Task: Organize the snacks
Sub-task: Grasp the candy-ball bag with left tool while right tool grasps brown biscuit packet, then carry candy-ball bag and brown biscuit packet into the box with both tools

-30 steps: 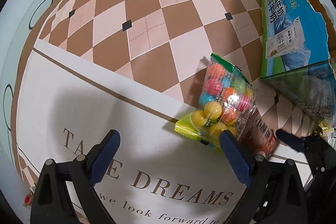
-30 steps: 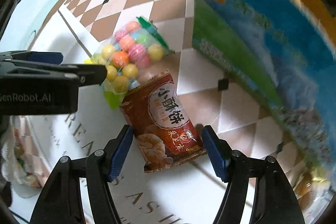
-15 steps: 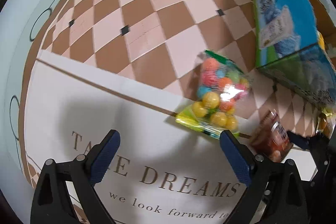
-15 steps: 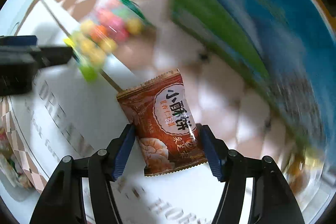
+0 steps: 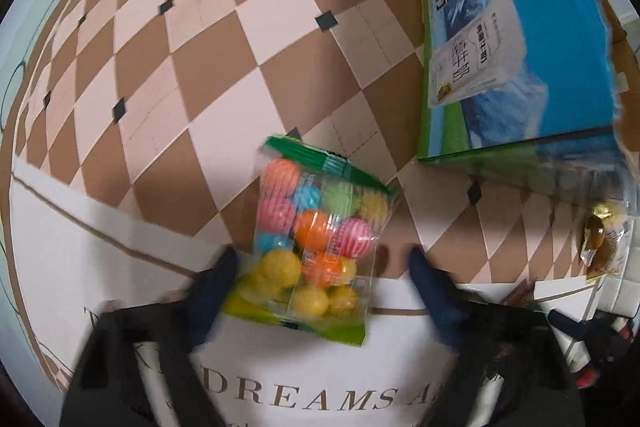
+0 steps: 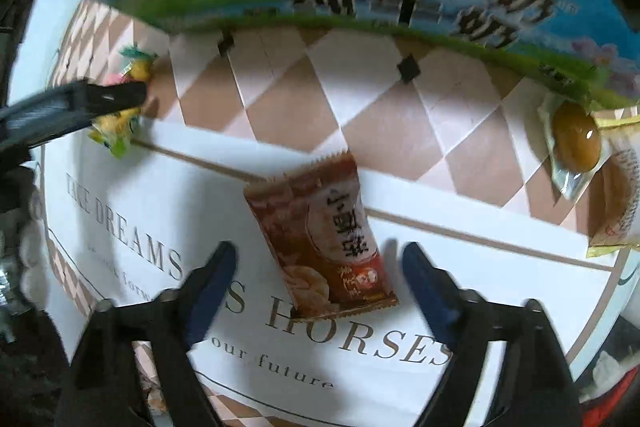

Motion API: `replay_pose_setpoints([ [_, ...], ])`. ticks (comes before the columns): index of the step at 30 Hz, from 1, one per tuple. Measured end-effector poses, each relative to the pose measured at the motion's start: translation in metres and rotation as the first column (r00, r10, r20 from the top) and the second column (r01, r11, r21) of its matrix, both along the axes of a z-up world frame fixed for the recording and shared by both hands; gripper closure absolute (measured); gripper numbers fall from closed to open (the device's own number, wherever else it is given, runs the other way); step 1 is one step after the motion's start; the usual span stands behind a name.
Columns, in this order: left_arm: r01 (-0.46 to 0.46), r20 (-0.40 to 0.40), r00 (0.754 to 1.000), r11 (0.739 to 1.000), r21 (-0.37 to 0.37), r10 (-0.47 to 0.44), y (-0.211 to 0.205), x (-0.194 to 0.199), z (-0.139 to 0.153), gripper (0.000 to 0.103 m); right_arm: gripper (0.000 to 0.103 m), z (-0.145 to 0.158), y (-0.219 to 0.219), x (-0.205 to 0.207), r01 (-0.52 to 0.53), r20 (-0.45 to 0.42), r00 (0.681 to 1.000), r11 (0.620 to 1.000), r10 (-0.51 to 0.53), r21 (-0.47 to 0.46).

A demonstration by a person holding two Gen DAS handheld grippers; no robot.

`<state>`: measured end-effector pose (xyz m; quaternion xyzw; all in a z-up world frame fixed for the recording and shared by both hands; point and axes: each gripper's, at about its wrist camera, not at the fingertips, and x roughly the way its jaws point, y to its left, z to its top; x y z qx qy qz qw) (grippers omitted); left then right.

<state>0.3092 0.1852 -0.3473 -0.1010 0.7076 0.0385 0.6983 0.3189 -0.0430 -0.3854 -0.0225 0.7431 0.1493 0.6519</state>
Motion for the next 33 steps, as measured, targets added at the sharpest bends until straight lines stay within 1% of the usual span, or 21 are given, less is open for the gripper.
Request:
replay_pose_setpoints([
  [1,0.013,0.007,1.000,1.000,0.006,-0.013,-0.001,0.001,0.001,0.049,0.009,0.001,0.001,0.000,-0.019,0.005,1.000,1.000,0.019,-0.005],
  [3,0.027,-0.003,1.000,1.000,-0.010,-0.027,-0.003,-0.001,0.002,0.051,0.009,0.000,0.004,0.002,-0.049,0.010,0.999,0.999,0.049,-0.023],
  [4,0.030,-0.012,0.999,0.999,-0.014,-0.030,-0.006,-0.005,0.001,0.052,0.009,0.000,0.009,0.005,-0.065,0.008,0.998,0.997,0.065,-0.030],
  [6,0.038,-0.023,0.999,0.999,0.005,-0.038,-0.013,-0.015,0.001,0.052,0.009,-0.011,0.032,0.005,-0.109,-0.006,0.994,0.992,0.108,-0.060],
  [10,0.046,-0.052,0.998,0.999,0.007,-0.046,-0.031,-0.045,0.001,0.052,0.009,-0.031,0.049,-0.011,-0.196,-0.035,0.981,0.970,0.193,-0.145],
  [12,0.047,-0.063,0.997,0.999,0.015,-0.046,-0.042,-0.066,0.001,0.052,0.011,-0.033,0.054,-0.022,-0.229,-0.005,0.973,0.954,0.232,-0.194],
  [13,0.045,-0.066,0.997,0.999,0.020,-0.043,-0.046,-0.072,0.001,0.052,0.014,-0.033,0.053,-0.027,-0.230,0.003,0.972,0.953,0.235,-0.199],
  [14,0.045,-0.069,0.997,0.999,0.023,-0.044,-0.050,-0.078,0.001,0.052,0.021,-0.032,0.049,-0.034,-0.208,0.001,0.977,0.959,0.212,-0.193],
  [15,0.053,-0.076,0.996,0.998,0.025,-0.051,-0.056,-0.086,0.000,0.052,0.025,-0.031,0.045,-0.037,-0.190,0.001,0.981,0.962,0.194,-0.196],
  [16,0.052,-0.079,0.996,0.998,0.029,-0.049,-0.060,-0.090,0.000,0.052,0.034,-0.029,0.039,-0.040,-0.169,0.000,0.985,0.965,0.173,-0.201],
  [17,0.049,-0.083,0.995,0.998,0.034,-0.046,-0.065,-0.095,-0.001,0.052,0.039,-0.029,0.032,-0.045,-0.128,-0.007,0.992,0.969,0.130,-0.210],
  [18,0.057,-0.084,0.995,0.998,0.041,-0.053,-0.069,-0.097,-0.001,0.052,0.038,-0.032,0.023,-0.051,-0.100,-0.014,0.995,0.971,0.099,-0.219],
  [20,0.067,-0.082,0.995,0.996,0.055,-0.063,-0.076,-0.098,-0.002,0.052,0.038,-0.034,0.007,-0.059,-0.028,-0.038,0.999,0.978,0.021,-0.206],
  [24,0.087,-0.085,0.993,0.993,0.080,-0.080,-0.089,-0.098,-0.003,0.052,0.037,-0.037,-0.020,-0.075,0.101,-0.088,0.989,0.982,-0.116,-0.158],
  [25,0.091,-0.087,0.993,0.992,0.084,-0.084,-0.090,-0.096,-0.004,0.052,0.036,-0.038,-0.022,-0.077,0.119,-0.101,0.986,0.982,-0.134,-0.146],
  [28,0.094,-0.090,0.992,0.992,0.085,-0.087,-0.104,-0.089,-0.005,0.051,0.028,-0.045,-0.028,-0.075,0.152,-0.140,0.976,0.980,-0.170,-0.127],
  [29,0.098,-0.091,0.992,0.991,0.088,-0.090,-0.105,-0.087,-0.006,0.050,0.027,-0.044,-0.030,-0.069,0.160,-0.143,0.974,0.979,-0.177,-0.128],
  [32,0.100,-0.095,0.991,0.991,0.090,-0.091,-0.113,-0.081,-0.008,0.049,0.024,-0.048,-0.027,-0.070,0.152,-0.143,0.974,0.977,-0.174,-0.152],
  [33,0.100,-0.096,0.991,0.991,0.090,-0.092,-0.114,-0.077,-0.007,0.049,0.024,-0.045,-0.025,-0.062,0.146,-0.136,0.976,0.975,-0.169,-0.165],
])
